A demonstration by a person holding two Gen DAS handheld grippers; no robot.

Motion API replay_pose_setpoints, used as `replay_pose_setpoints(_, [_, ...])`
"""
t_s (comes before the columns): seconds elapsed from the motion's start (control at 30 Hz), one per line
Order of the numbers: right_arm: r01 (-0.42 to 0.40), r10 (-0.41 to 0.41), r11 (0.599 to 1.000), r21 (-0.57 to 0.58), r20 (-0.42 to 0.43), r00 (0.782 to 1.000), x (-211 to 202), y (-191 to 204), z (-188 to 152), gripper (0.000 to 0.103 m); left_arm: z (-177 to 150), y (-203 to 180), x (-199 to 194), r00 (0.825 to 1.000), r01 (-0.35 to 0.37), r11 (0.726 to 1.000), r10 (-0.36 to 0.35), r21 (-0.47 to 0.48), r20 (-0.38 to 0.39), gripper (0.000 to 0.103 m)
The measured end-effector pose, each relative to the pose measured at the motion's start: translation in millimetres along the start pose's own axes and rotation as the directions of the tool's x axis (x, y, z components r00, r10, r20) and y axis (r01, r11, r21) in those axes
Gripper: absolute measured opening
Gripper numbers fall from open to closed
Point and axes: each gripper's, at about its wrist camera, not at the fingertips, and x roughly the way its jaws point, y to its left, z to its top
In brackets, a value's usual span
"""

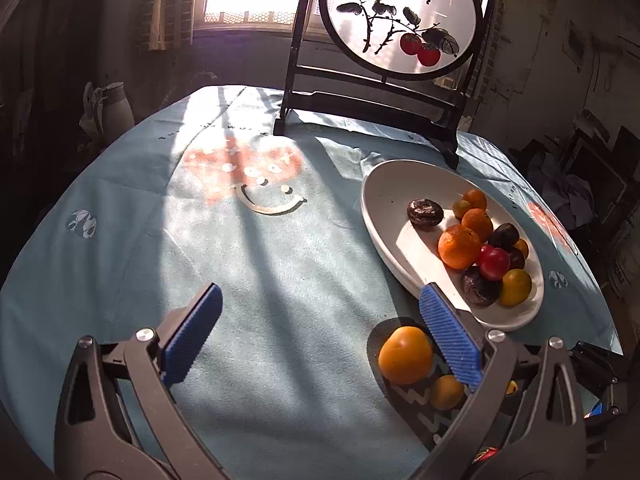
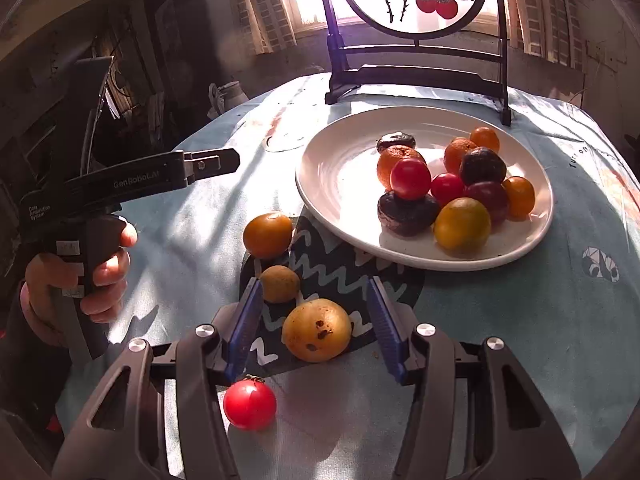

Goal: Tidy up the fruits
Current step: 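Grasp a spotted yellow fruit with the right tool while the left tool grasps an orange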

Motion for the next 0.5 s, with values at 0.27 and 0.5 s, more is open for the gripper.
replay_pose_setpoints(0.27, [0.020, -0.023, 0.999, -0.043, -0.065, 0.998, 11.8, 6.5, -5.2, 0.054, 0.0, 1.8, 0.7, 1.000, 0.003, 1.000, -0.003, -0.013, -0.009, 0.101])
replay_pose_setpoints(0.5, [0.040, -0.045, 0.998, -0.046, -0.102, 0.994, 19.6, 5.0, -8.3, 0.054, -0.3, 0.3, 0.8, 1.000, 0.000, 1.000, 0.000, -0.001, -0.014, 0.101])
